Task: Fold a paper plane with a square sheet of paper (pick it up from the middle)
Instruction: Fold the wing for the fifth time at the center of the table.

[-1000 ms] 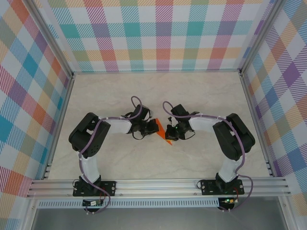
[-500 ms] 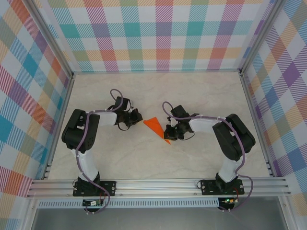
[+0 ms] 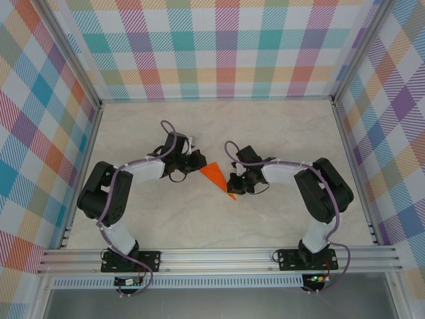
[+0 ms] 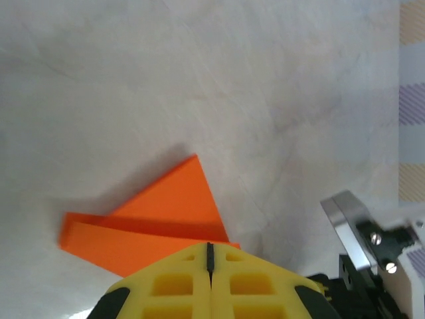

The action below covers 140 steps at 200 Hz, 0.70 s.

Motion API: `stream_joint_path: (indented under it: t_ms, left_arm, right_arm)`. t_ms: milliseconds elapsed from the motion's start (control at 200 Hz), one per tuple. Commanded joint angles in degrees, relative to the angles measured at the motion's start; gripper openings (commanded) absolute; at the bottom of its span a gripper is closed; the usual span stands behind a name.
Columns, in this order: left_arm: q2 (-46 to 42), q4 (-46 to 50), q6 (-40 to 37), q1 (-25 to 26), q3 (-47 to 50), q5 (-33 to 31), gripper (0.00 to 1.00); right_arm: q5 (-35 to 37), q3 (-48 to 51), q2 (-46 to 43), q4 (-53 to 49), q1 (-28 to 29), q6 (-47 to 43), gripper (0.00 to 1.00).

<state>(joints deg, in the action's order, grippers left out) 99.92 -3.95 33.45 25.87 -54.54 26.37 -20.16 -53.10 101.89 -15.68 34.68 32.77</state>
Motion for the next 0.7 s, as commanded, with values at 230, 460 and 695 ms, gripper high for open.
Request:
stream_joint_path:
  t_ms: [230,460,695]
  left_arm:
    - [7.27,-6.48,6.27,7.29,2.64,-0.96,0.02]
    - [9.06,-1.98,5.42,7.84,1.51,-4.01,0.01]
    - [9.81,1.5,4.12,8.14,0.72,-6.06,0.01]
  right_arm:
    - [0.41,0.57,-0.87,-5.99,0.56,-1.18,0.02]
    - [-1.4,-0.71,-3.74,-3.85,0.84,-3.76,0.04]
    - [-2.35,-4.63,-0.75,-2.32,1.84,-5.08,0.05]
